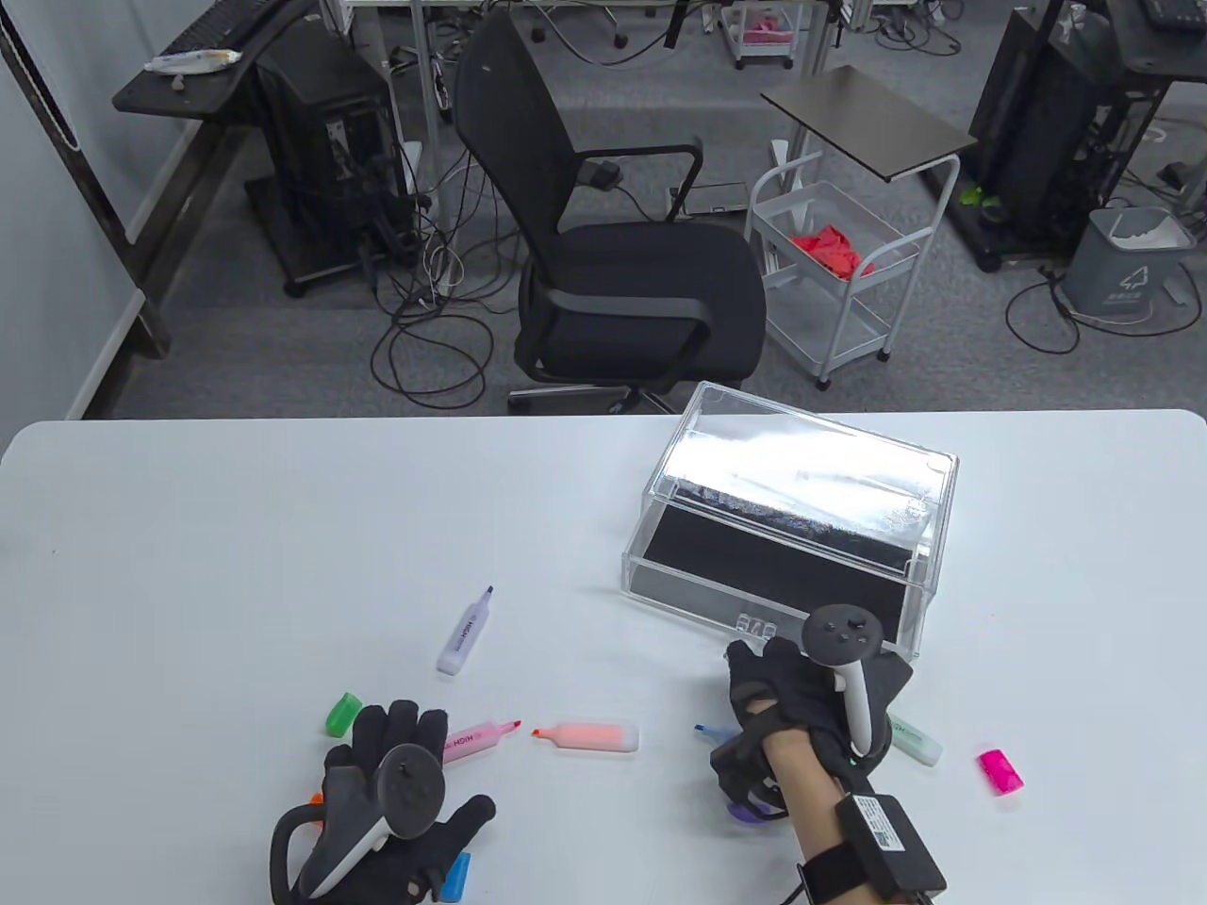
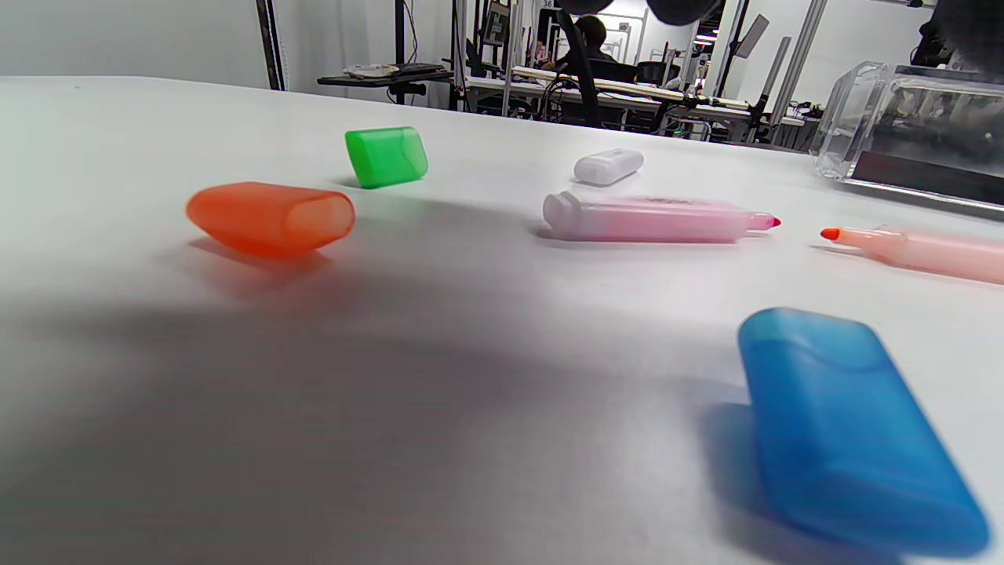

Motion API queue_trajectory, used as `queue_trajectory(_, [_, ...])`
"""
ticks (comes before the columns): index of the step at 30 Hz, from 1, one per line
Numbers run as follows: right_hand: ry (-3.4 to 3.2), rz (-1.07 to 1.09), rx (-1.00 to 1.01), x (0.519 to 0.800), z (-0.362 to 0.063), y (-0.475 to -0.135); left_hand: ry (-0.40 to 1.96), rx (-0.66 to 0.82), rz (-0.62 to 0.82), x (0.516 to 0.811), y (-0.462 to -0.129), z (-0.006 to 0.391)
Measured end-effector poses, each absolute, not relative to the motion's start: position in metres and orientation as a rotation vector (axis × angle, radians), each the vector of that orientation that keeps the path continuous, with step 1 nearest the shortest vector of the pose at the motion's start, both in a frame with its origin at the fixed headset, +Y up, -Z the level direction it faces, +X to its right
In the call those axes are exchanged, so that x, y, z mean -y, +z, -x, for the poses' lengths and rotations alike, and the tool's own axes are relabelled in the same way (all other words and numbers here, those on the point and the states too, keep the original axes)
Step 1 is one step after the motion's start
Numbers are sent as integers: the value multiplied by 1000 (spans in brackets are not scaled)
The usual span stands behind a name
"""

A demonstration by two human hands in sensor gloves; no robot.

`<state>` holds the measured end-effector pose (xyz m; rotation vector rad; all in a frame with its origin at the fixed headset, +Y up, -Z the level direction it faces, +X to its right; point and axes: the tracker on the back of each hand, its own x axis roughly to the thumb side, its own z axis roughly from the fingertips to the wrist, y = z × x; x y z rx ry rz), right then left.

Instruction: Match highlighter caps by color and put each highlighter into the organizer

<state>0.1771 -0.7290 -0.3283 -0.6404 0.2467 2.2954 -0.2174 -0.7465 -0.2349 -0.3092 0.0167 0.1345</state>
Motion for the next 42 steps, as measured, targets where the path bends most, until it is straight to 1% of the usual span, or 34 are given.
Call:
queue_trajectory(2, [2450, 524, -207, 720, -171, -319, 133, -13, 309, 747, -235, 216])
queue_trajectory(4, [2611, 453, -198, 715, -167, -313, 130, -9, 310, 747, -235, 215])
queue_trajectory(7, [2745, 367, -197, 717, -164, -307, 130, -5, 310, 747, -234, 213])
queue_trajectory(8, [2794, 308, -215, 720, -164, -306, 127, -3, 310, 747, -233, 213])
queue_trajectory(13, [2920, 238, -344, 734, -166, -305, 121, -1, 314, 748, -233, 211])
queue_trajectory(17, [2902, 150, -463, 743, -168, -308, 120, 0, 314, 748, -234, 210])
queue_trajectory(18, [2897, 155, -484, 745, -168, -308, 119, 0, 316, 748, -234, 210])
queue_trajectory(24, [3002, 116, -527, 752, -165, -312, 118, -3, 321, 747, -234, 210])
queue_trajectory(27, [3034, 98, -487, 753, -162, -313, 120, -4, 320, 747, -234, 210])
queue_trajectory(29, [3078, 31, -473, 753, -158, -313, 120, -3, 320, 747, -234, 210])
queue_trajectory(31, [3120, -40, -502, 755, -155, -313, 121, -2, 322, 747, -233, 210])
queue_trajectory(33, [3122, -31, -530, 755, -153, -312, 121, 0, 321, 747, -234, 210])
queue_trajectory(38, [3162, -44, -478, 755, -153, -309, 121, 1, 326, 748, -233, 209])
queue_trajectory(40, [3139, -85, -460, 754, -154, -308, 124, 2, 325, 748, -233, 209])
queue_trajectory(42, [3143, -103, -398, 751, -154, -306, 124, 3, 327, 748, -234, 209])
